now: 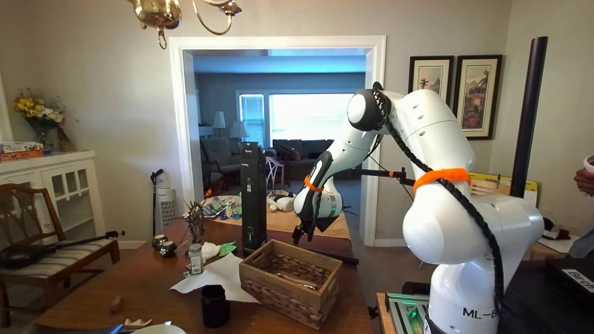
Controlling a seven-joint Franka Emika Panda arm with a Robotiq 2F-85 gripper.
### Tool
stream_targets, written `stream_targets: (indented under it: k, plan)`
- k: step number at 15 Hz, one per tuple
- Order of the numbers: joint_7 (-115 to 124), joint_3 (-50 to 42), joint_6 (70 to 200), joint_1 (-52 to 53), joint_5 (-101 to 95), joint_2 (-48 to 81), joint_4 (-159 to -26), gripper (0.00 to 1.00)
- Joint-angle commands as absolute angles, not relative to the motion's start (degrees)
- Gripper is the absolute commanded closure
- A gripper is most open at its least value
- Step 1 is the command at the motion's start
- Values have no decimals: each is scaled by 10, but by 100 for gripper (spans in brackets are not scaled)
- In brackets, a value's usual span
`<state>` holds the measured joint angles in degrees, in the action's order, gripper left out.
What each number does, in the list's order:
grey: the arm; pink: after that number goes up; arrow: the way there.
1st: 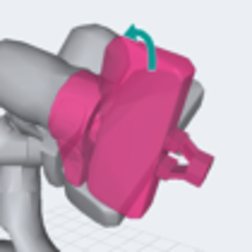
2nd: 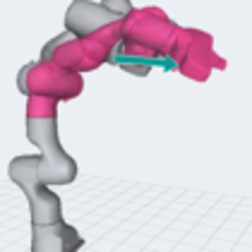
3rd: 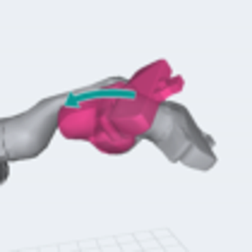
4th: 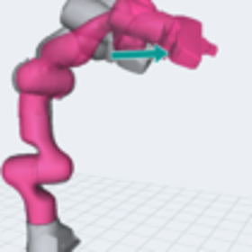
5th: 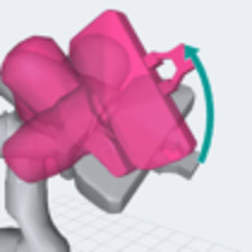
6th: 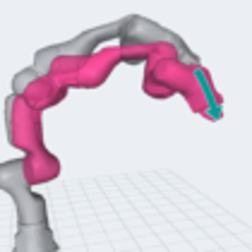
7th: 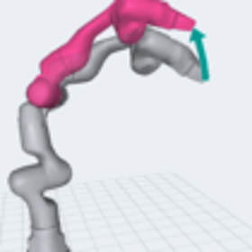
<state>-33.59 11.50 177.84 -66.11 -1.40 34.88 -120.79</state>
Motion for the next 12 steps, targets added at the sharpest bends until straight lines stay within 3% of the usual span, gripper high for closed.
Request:
stream_targets:
  k: [1, 10, 11, 12]
  plan:
    - [-317, 140, 1795, -680, -31, 383, -1189, 1]
    - [-266, 93, 1867, -638, -108, 449, -1155, 0]
    - [-260, 88, 1866, -633, -114, 453, -1151, 7]
    - [-256, 83, 1860, -628, -117, 455, -1148, 27]
